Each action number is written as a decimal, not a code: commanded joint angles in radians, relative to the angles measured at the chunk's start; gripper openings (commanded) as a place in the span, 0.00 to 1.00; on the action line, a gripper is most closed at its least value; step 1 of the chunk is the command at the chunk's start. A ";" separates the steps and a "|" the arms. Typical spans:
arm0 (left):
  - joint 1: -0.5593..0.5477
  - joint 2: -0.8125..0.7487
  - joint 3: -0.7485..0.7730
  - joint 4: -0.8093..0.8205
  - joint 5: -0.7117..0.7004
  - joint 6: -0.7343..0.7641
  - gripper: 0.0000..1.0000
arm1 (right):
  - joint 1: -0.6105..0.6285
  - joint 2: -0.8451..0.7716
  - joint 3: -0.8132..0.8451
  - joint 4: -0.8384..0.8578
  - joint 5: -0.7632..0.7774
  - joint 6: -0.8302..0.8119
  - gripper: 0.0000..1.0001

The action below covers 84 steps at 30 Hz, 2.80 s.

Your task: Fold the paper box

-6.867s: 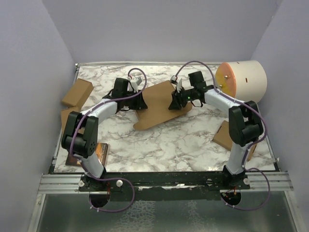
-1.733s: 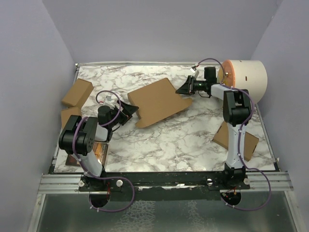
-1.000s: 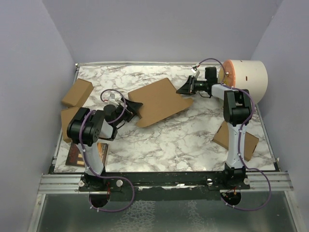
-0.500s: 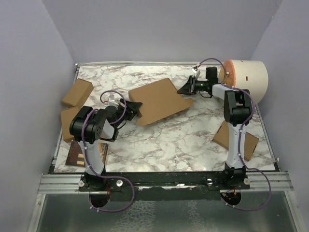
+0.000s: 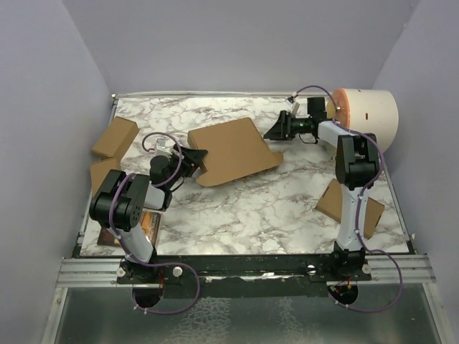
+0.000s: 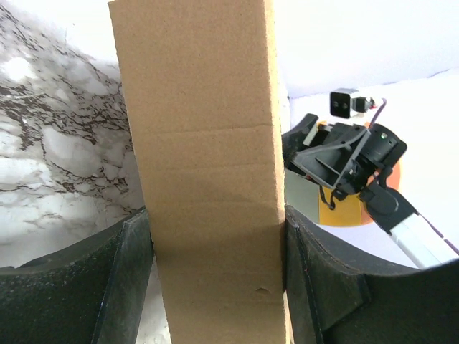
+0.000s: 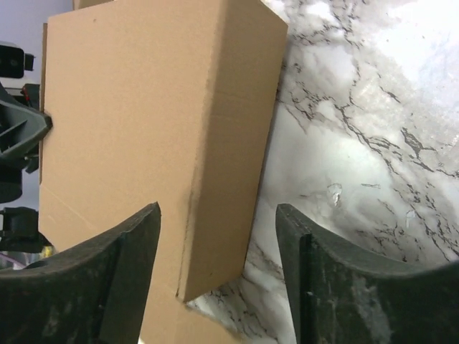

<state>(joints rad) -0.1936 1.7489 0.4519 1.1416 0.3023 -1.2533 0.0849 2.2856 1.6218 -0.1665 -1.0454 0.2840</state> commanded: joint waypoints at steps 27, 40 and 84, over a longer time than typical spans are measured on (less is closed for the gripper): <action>0.053 -0.360 0.277 -1.075 -0.008 -0.073 0.47 | 0.492 -0.776 -0.514 -0.031 0.287 -1.299 1.00; 0.054 -0.362 0.318 -1.120 0.012 -0.123 0.47 | 0.674 -0.675 -0.714 0.511 0.774 -1.288 1.00; 0.143 -0.637 0.374 -1.236 -0.072 -0.135 0.99 | 0.702 -0.634 -0.619 0.624 0.908 -1.095 0.49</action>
<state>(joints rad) -0.0731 1.1969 0.7578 -0.0002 0.3332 -1.4319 0.7925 1.7012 0.9123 0.5442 -0.1684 -0.9066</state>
